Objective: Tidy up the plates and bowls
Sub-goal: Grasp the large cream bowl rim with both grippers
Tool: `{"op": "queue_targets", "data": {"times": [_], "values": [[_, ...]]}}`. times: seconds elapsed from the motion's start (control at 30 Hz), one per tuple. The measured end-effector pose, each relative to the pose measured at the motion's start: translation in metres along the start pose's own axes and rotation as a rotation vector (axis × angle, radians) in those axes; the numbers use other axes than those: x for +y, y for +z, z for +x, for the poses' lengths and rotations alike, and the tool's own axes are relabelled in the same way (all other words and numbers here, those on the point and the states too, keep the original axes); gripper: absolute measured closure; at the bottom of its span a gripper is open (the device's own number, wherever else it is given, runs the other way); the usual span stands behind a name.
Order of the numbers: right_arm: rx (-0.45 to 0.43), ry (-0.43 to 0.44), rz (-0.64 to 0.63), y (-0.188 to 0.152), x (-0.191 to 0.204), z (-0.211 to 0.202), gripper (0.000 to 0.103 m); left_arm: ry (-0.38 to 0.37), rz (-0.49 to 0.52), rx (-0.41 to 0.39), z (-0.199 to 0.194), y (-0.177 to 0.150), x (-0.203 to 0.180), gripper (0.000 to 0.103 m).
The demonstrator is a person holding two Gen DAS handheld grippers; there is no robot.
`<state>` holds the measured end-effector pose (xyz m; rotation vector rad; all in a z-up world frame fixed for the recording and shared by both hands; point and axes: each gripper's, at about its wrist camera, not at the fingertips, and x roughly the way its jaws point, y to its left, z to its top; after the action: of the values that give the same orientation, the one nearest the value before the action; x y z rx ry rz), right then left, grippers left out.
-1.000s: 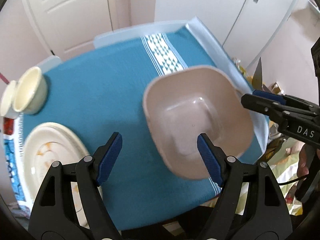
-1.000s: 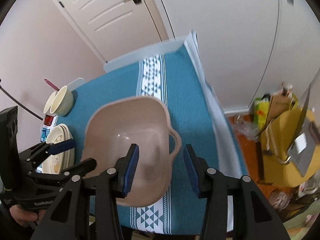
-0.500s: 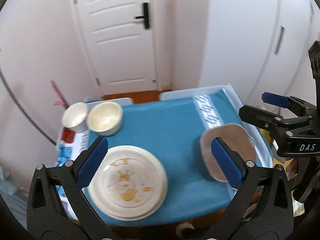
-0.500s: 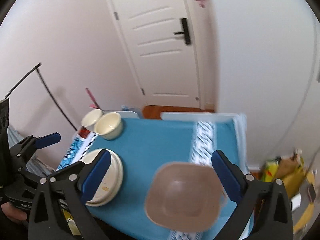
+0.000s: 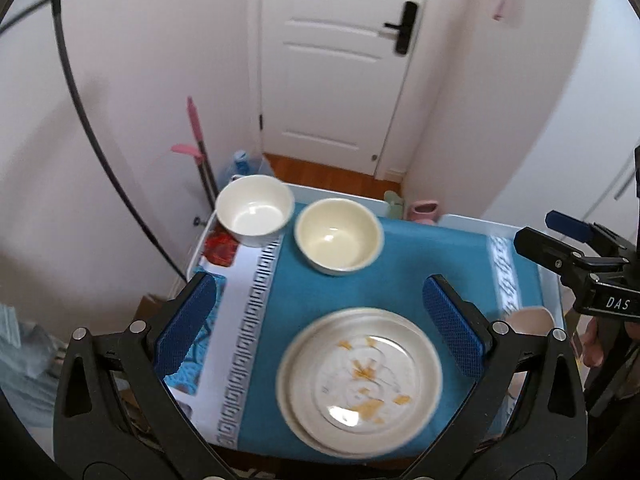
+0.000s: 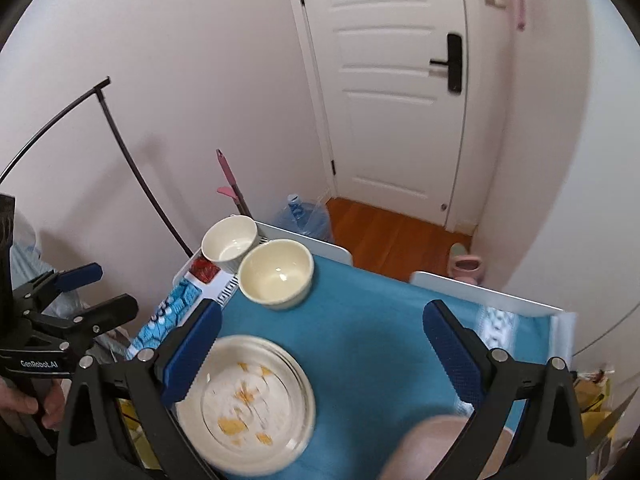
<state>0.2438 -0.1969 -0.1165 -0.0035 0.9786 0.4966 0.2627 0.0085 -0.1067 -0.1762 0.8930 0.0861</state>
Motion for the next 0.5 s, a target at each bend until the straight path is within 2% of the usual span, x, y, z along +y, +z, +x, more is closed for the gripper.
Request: {"op": "queue_targets", "data": {"times": [0.17,0.37,0.43,0.5], "values": [[0.116,-0.008,0.041,0.028,0.008,0.071,0.003,-0.062,-0.089,0.120,0.057,0.020,0.043,0.000],[0.254,-0.062,0.103,0.032,0.004,0.147,0.004,-0.126,-0.135,0.247,0.130,0.025,0.065,0.002],[0.299,-0.057,0.125,0.030,0.002,0.166,0.015,-0.136,-0.127,0.287,0.154,0.025,0.064,0.005],[0.329,-0.062,0.135,0.027,-0.001,0.178,0.020,-0.152,-0.129,0.316,0.171,0.025,0.064,0.018]]}}
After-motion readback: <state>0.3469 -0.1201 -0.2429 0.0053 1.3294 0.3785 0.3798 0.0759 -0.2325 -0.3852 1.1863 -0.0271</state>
